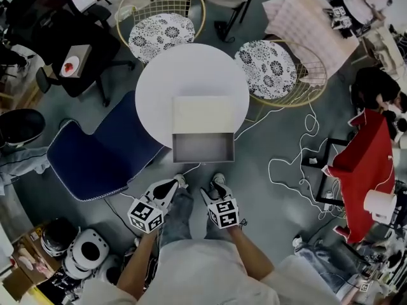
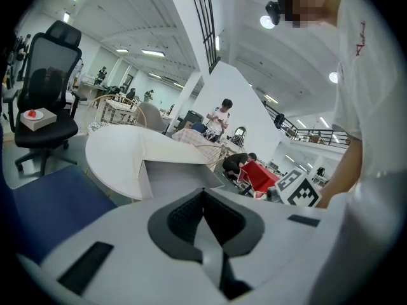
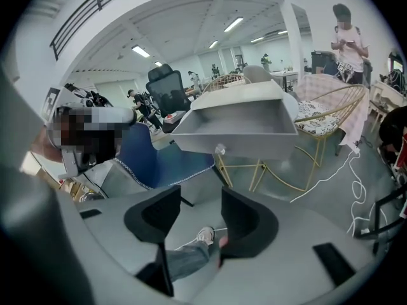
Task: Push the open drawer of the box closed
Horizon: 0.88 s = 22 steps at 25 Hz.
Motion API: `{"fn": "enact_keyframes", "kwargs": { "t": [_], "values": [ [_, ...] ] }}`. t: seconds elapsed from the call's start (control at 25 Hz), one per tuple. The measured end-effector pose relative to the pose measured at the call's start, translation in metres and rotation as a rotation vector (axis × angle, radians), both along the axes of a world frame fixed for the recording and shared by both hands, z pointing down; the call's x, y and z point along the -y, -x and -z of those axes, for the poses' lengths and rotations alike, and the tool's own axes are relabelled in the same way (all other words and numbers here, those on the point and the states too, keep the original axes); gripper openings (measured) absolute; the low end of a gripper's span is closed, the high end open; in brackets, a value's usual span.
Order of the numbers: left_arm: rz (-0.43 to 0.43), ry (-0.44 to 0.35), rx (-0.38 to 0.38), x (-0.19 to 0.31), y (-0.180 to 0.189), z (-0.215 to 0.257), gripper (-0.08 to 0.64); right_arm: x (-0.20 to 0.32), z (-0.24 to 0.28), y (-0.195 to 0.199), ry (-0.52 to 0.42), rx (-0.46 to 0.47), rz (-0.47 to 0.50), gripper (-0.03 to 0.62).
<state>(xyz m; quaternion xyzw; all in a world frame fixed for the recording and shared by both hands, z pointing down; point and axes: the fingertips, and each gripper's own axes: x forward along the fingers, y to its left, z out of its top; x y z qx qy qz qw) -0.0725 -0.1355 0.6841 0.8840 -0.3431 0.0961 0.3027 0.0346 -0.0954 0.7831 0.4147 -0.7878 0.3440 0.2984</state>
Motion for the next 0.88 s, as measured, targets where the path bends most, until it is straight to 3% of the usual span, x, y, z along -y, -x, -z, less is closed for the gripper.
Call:
{"fn": "enact_keyframes", "kwargs": {
  "t": [0.88],
  "values": [
    [0.008,-0.002,0.005,-0.004,0.006,0.003,0.012,0.078,-0.023,0.012,-0.004,-0.041,-0.076,0.158]
  ]
}}
